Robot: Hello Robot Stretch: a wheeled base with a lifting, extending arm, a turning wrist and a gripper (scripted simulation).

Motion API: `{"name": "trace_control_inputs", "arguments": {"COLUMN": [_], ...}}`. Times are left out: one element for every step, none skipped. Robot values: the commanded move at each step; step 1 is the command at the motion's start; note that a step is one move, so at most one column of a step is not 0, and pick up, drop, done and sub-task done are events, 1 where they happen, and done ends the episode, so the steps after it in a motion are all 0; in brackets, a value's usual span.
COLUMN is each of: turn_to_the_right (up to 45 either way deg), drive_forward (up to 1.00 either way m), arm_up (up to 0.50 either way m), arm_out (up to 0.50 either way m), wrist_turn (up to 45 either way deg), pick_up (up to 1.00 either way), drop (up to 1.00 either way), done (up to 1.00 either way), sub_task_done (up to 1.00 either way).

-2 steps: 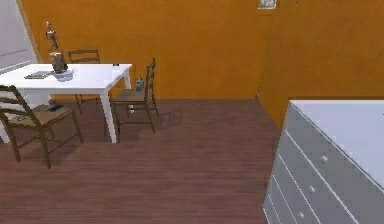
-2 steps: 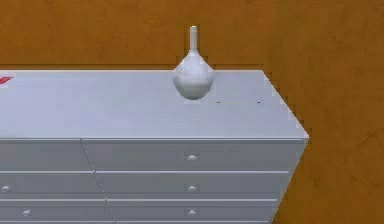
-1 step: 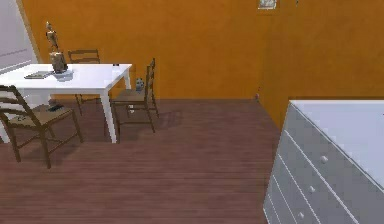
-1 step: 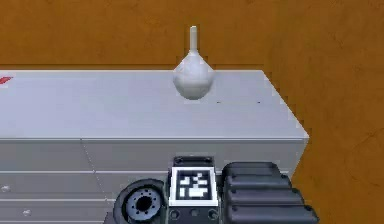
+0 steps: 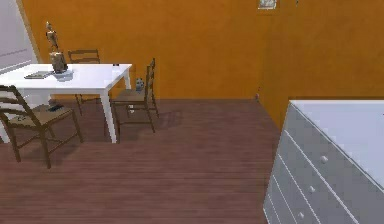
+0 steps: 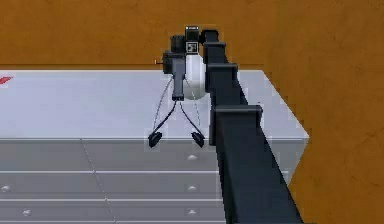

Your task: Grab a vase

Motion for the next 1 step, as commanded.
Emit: {"name": "trace_control_inputs", "arguments": {"turn_to_the_right": [0.0], "drive_forward": [0.00], "arm_up": [0.00], "arm_out": [0.00], "wrist_turn": [45.0], "pick_up": [0.00], "drop": [0.00], "done": [0.00], "sub_task_done": [0.00]}}
